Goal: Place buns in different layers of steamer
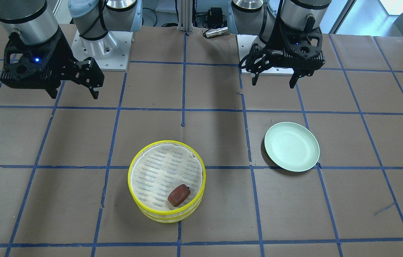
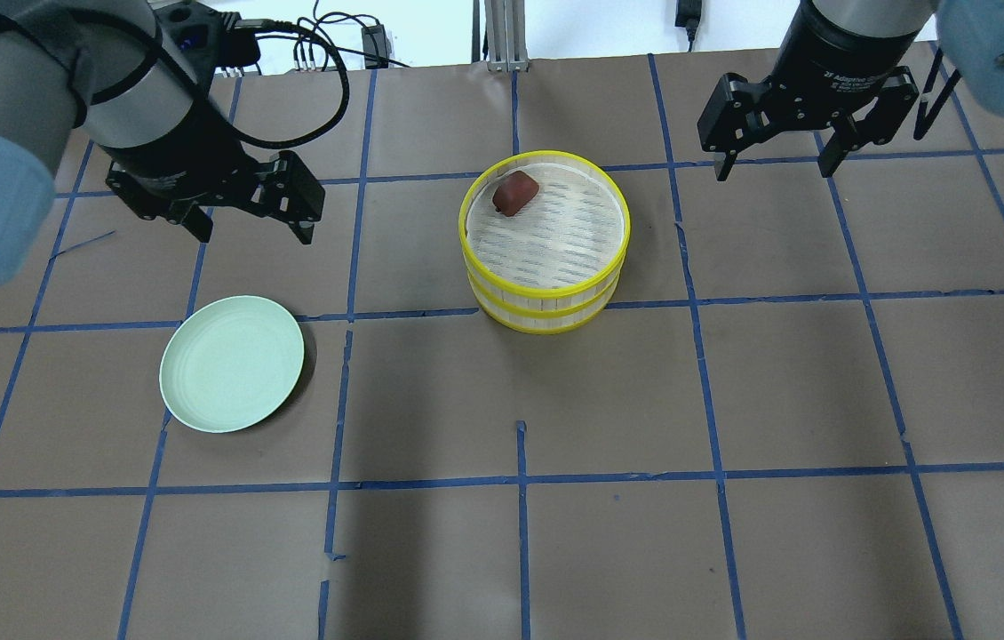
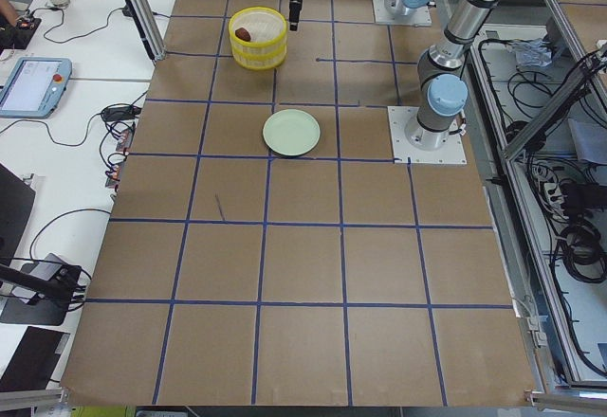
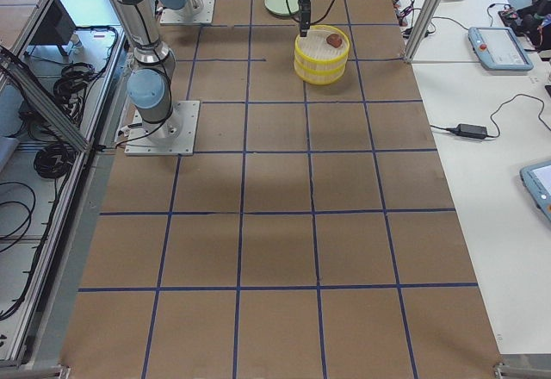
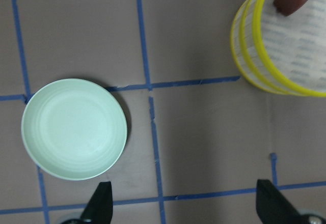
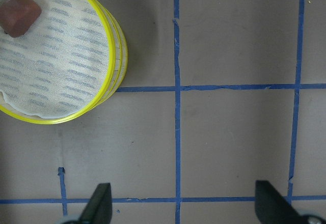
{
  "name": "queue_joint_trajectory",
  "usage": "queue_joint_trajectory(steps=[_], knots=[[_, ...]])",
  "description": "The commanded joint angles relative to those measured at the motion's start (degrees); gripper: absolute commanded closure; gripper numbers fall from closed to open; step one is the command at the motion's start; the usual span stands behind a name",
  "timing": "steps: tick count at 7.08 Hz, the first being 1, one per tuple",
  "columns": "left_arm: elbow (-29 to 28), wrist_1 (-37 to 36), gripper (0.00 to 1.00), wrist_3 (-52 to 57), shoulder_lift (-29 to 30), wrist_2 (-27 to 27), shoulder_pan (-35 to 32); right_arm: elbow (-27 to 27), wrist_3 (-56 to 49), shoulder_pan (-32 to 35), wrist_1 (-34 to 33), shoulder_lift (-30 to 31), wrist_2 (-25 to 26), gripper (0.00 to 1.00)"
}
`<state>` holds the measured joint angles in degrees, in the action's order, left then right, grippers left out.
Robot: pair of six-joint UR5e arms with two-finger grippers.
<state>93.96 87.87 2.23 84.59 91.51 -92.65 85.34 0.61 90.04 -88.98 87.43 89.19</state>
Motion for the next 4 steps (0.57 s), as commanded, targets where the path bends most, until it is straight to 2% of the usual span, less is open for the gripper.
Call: queue_joint_trajectory(steps=[1, 4], knots=[[-0.3, 1.4, 0.00, 1.9, -2.5, 1.4, -0.1, -0.2, 0.4, 0.0, 0.2, -0.2, 0.2, 0.01], [0.9, 4.1, 0.00, 3.6, -3.9, 2.0, 0.0, 0.0, 0.3, -0.2, 0.5, -0.2, 0.2, 0.01]])
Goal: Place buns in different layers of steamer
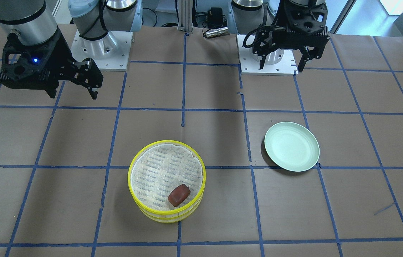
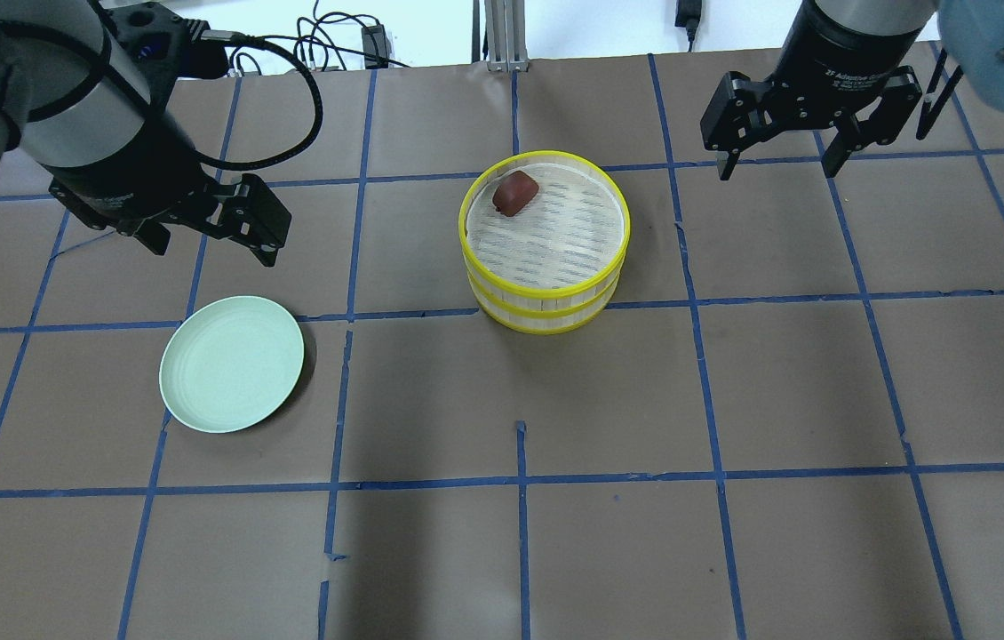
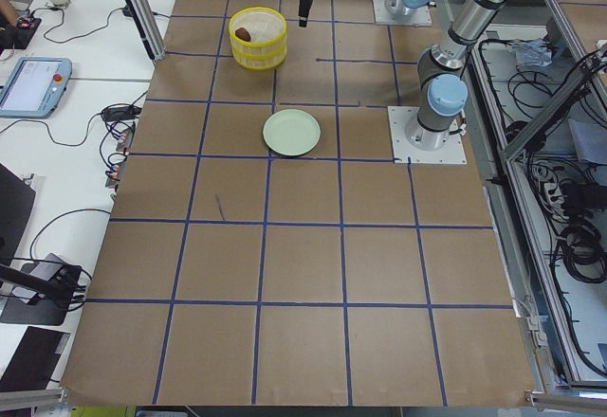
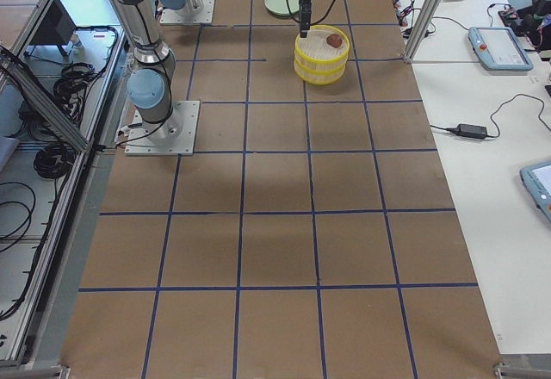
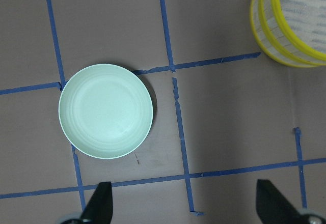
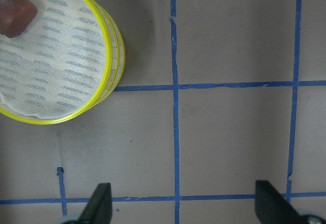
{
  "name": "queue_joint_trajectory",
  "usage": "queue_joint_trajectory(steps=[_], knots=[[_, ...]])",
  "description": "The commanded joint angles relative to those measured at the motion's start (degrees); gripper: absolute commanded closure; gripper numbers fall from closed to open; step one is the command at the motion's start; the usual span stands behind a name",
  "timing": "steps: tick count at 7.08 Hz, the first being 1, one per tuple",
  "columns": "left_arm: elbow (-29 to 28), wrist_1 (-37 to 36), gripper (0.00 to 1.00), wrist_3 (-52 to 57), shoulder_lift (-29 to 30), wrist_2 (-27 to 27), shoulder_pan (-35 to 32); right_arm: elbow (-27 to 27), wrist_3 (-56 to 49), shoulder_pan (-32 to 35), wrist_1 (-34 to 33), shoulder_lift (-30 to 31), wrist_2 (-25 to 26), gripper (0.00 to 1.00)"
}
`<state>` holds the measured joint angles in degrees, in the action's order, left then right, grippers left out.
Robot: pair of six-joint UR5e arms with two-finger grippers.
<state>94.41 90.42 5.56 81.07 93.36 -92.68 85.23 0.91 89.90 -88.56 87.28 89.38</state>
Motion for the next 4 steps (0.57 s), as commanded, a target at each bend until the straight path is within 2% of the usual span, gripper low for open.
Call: queue_joint_trajectory(steps=[1, 4], knots=[[0.7, 1.8, 0.00, -0.2, -0.2, -0.6, 0.0, 0.1, -0.1, -0.1, 0.1, -0.1, 0.0, 0.01], [0.2, 2.3, 0.00, 0.2, -0.3, -0.1, 0.0, 0.2, -0.4, -0.1, -0.3, -0.1, 0.0, 0.01]])
